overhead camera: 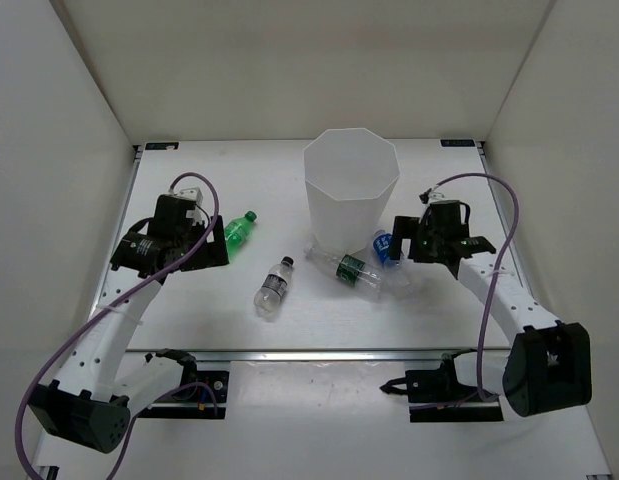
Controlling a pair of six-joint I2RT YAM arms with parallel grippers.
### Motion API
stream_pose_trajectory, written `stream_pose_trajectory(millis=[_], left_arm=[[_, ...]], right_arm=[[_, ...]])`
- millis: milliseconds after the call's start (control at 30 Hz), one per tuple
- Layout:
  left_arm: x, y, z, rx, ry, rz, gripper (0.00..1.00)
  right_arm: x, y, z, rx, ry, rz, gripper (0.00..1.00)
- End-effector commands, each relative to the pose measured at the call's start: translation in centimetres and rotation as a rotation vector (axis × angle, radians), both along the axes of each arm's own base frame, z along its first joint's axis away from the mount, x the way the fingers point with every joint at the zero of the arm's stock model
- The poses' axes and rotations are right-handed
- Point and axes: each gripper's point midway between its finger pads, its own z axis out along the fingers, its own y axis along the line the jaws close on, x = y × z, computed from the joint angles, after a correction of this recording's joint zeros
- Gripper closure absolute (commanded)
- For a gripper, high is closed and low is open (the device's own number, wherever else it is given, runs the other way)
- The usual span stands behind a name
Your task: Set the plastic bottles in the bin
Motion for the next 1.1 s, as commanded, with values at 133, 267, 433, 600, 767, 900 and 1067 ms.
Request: stream_pose_trajectory(millis=[133,267,433,600,767,900,1067], left_arm=[[-0.3,-0.3,0.4,-0.013,-0.019,-0.023,0.02],[-0.6,-0.2,0.4,-0.009,-0.016,-0.018,0.02],[-0.9,-0.2,0.5,-0.007,-0.007,-0.02,0.01],[-0.3,-0.2,0.7,0.001,-0.007,-0.022,0.01],[0.0,-0.4,1.3,0.001,-0.031,-0.028,0.02],[-0.1,-1.6,0.2,-0.045,-0.026,-0.067,0.02],[0.2,-2.1,-1.1,-0.039,-0.013,-0.082,0.01]], right_arm=[[2.9,1.8,-2.3,-0.014,-0.032,0.007,0.07],[2.8,1.7,-4.1,-0.018,-0.003,-0.038,0.14],[2.3,1.0,-5.7,-0.006,0.009,-0.08,0.22],[2.0,0.0,-5.7,-0.085,-0.011,-0.11,0.55],[2.4,-2.2,-1.9,-0.04,-0.074,-0.176,0.65],[3.3,-5.8,6.4,-0.051,-0.273,-0.274,0.72],[4.7,-5.8,19.9,-0.094,-0.566,-0.217,0.75]])
